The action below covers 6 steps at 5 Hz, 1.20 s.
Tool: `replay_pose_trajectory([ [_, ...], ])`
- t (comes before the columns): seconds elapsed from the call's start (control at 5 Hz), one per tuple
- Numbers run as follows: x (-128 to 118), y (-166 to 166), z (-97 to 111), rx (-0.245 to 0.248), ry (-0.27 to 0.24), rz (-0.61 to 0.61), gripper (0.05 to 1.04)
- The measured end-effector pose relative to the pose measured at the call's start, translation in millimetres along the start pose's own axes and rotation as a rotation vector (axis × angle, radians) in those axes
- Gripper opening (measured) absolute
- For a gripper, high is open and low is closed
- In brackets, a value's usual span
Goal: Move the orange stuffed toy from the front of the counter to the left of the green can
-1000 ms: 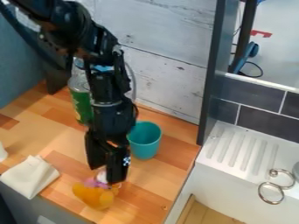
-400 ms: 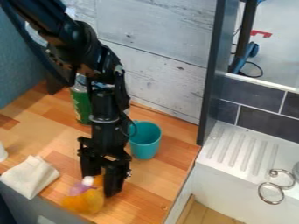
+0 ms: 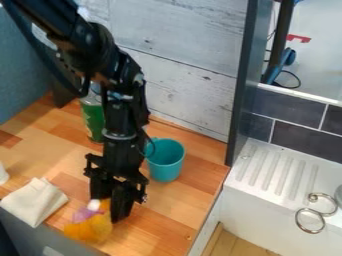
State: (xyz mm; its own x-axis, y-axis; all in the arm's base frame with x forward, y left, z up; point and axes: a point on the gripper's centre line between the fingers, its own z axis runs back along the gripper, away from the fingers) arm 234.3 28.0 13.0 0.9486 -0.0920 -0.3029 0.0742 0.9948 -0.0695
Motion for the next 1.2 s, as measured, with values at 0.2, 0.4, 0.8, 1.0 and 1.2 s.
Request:
replay_pose_trajectory([
  [0.2, -3.0, -0.9, 36.1, 0.015, -0.082, -0.023, 0.505],
  [0.4, -2.6, 5.2, 66.5, 0.003, -0.177, -0.010, 0.505],
  [0.8, -12.6, 69.2, 115.5, 0.086, -0.290, 0.158, 0.505],
  [1.0, -29.3, 113.8, 119.6, 0.112, -0.351, 0.286, 0.505],
  [1.2, -40.9, 151.2, 123.4, 0.129, -0.373, 0.362, 0.505],
])
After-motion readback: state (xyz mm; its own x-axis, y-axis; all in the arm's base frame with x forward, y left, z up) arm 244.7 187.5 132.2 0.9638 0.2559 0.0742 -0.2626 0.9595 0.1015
